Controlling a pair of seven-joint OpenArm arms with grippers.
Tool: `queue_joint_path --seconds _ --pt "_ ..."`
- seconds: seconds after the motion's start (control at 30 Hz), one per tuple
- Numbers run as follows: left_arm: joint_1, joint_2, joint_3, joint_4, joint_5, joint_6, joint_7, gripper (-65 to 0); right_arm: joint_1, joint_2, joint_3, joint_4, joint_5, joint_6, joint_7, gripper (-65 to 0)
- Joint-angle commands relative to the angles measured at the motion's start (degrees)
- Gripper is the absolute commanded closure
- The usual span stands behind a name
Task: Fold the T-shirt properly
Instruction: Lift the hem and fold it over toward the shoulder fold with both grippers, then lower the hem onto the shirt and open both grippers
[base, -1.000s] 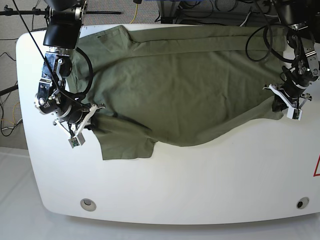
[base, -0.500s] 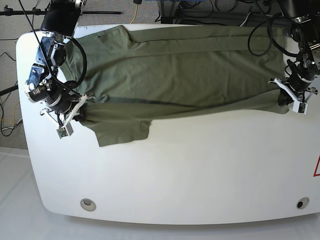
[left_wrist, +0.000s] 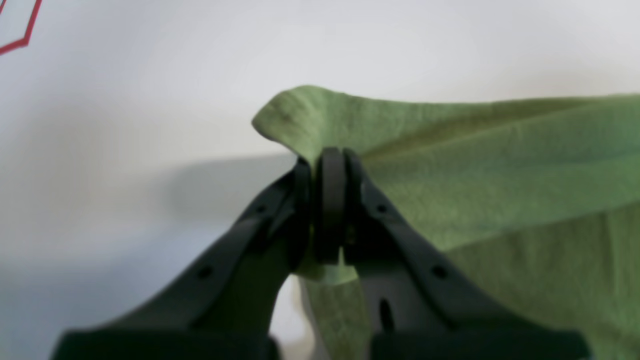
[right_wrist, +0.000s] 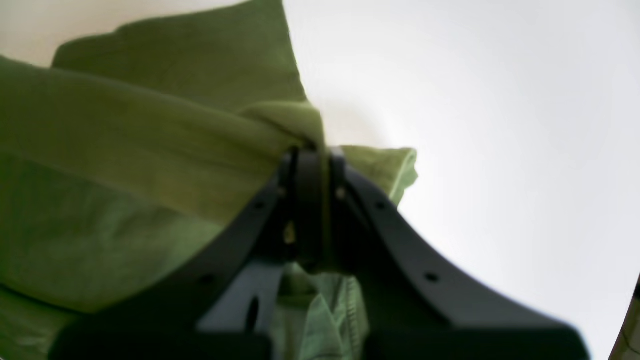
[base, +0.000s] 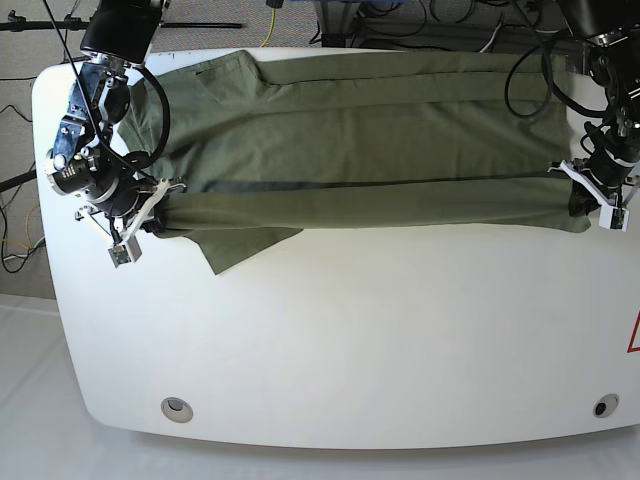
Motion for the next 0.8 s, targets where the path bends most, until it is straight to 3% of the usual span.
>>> queue_joint_path --seconds 0.0,0.77 --pt "0.70 -1.28 -0.76 0.87 -0.20 0.09 -1.00 0.0 0.43 0.64 -0.08 0.36 0.10 0.09 1.31 0.0" --pt "8.17 -2.83 -1.36 4.14 -0.44 -0.19 0.31 0.0 -6.78 0.34 0.55 4.12 0.20 0.76 1.06 0.0"
